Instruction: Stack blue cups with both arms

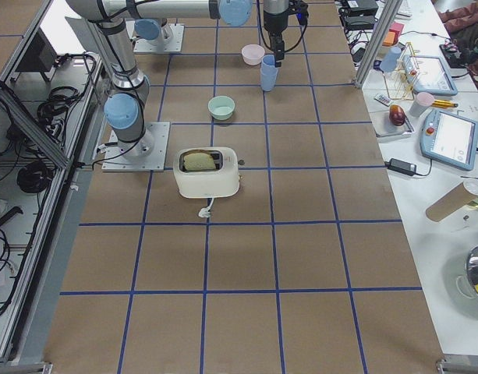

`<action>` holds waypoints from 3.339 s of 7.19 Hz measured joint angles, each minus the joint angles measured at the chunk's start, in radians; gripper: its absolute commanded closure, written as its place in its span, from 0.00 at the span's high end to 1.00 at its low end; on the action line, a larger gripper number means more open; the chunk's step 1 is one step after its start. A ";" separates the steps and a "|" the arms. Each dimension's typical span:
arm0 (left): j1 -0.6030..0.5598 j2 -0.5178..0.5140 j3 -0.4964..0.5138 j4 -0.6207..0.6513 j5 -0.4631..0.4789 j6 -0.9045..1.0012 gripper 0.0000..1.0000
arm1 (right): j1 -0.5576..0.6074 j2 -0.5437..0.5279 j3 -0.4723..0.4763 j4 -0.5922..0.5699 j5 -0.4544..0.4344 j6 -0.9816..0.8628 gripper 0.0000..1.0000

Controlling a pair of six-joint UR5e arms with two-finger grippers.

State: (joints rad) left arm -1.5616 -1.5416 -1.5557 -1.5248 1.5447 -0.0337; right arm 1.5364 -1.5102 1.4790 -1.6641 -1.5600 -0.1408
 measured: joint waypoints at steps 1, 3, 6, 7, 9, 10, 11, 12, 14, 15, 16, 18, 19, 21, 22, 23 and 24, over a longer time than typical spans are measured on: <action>0.000 0.000 0.000 0.000 0.000 0.000 1.00 | 0.005 0.001 -0.006 0.002 -0.001 0.004 1.00; 0.000 0.000 0.000 0.000 0.000 0.000 1.00 | 0.009 0.006 -0.026 0.007 0.001 0.006 1.00; 0.000 0.000 0.000 0.000 0.000 0.000 1.00 | 0.011 0.022 -0.027 0.005 0.011 0.006 1.00; 0.000 0.000 0.000 0.000 0.000 0.000 1.00 | 0.011 0.026 -0.027 0.003 0.014 0.006 1.00; 0.000 0.000 0.000 0.000 0.000 0.000 1.00 | 0.010 0.029 -0.025 0.004 0.015 0.006 1.00; 0.000 0.000 0.000 0.000 0.000 0.000 1.00 | 0.010 0.029 -0.027 0.003 0.015 0.006 1.00; 0.000 0.000 0.000 0.000 -0.001 0.000 1.00 | 0.010 0.031 -0.027 0.000 0.015 0.006 1.00; 0.000 0.000 0.000 0.000 -0.001 0.000 1.00 | 0.010 0.034 -0.025 -0.003 0.015 0.006 1.00; 0.000 0.000 0.000 0.000 -0.001 0.000 1.00 | 0.010 0.038 -0.025 -0.003 0.016 0.006 1.00; 0.000 0.000 0.000 0.000 -0.002 0.000 1.00 | 0.010 0.039 -0.024 -0.002 0.015 0.006 1.00; 0.000 0.000 0.000 0.000 -0.002 0.000 1.00 | 0.010 0.039 -0.024 -0.003 0.015 0.006 1.00; 0.000 0.001 0.000 0.000 -0.002 0.000 1.00 | 0.010 0.039 -0.023 -0.002 0.015 0.006 1.00; 0.000 0.001 0.000 0.000 -0.003 0.000 1.00 | 0.010 0.039 -0.022 -0.002 0.015 0.006 1.00; 0.001 0.001 0.000 0.000 -0.001 0.000 1.00 | 0.011 0.040 -0.022 -0.003 0.015 0.006 1.00; 0.001 0.001 0.000 0.000 0.001 0.000 1.00 | 0.011 0.040 -0.021 -0.003 0.015 0.006 1.00; 0.001 0.001 0.000 0.000 0.001 0.000 1.00 | 0.011 0.040 -0.021 -0.003 0.015 0.006 1.00; 0.000 0.001 0.000 0.000 0.001 0.000 1.00 | 0.010 0.040 -0.020 -0.003 0.015 0.006 1.00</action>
